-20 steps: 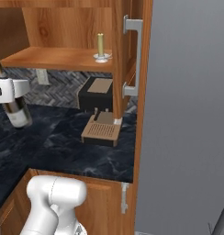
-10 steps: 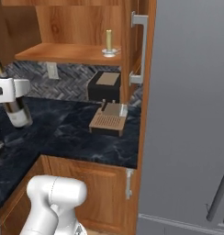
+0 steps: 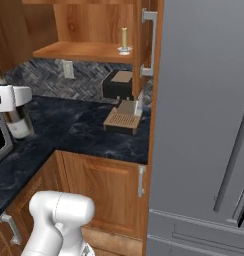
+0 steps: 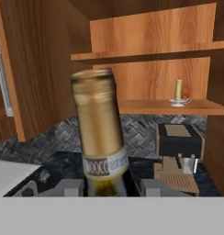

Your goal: Get the candle and the wine from the cabinet and move them to the dining counter.

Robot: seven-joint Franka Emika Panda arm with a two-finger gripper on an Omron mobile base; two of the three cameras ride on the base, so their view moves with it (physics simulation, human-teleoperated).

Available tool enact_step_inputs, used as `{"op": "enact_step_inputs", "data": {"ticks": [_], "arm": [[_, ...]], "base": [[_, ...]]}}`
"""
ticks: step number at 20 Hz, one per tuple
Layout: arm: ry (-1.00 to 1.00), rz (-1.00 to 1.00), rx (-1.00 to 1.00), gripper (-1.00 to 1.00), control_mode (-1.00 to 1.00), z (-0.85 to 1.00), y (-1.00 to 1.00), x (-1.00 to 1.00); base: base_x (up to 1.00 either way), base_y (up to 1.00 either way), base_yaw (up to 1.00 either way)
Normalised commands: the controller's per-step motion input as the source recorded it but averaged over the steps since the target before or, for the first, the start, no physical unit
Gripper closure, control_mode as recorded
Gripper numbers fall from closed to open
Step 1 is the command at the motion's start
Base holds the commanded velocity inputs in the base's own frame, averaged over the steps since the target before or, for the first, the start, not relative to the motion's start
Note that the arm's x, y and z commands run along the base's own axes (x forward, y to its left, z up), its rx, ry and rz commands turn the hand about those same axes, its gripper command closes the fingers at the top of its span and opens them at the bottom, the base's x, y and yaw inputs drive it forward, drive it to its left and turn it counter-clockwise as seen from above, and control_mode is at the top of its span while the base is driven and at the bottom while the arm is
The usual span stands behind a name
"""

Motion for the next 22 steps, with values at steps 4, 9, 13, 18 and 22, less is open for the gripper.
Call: {"op": "enact_step_inputs", "data": {"ticks": [4,9,13,18,22], "arm": [[0.00,0.00,0.00,1.00,1.00,0.00,0.00,0.00],[0.00,0.00,0.00,1.00,1.00,0.00,0.00,0.00],[0.00,0.00,0.00,1.00,1.00,0.00,0.00,0.00],[0.00,0.00,0.00,1.00,1.00,0.00,0.00,0.00],[0.00,0.00,0.00,1.00,1.00,0.00,0.00,0.00]], "base": [[-0.37,-0.59,0.15],[-0.33,-0.60,0.19],[-0.52,-0.24,0.26],[-0.60,-0.08,0.33],[-0.59,-0.09,0.35]]}}
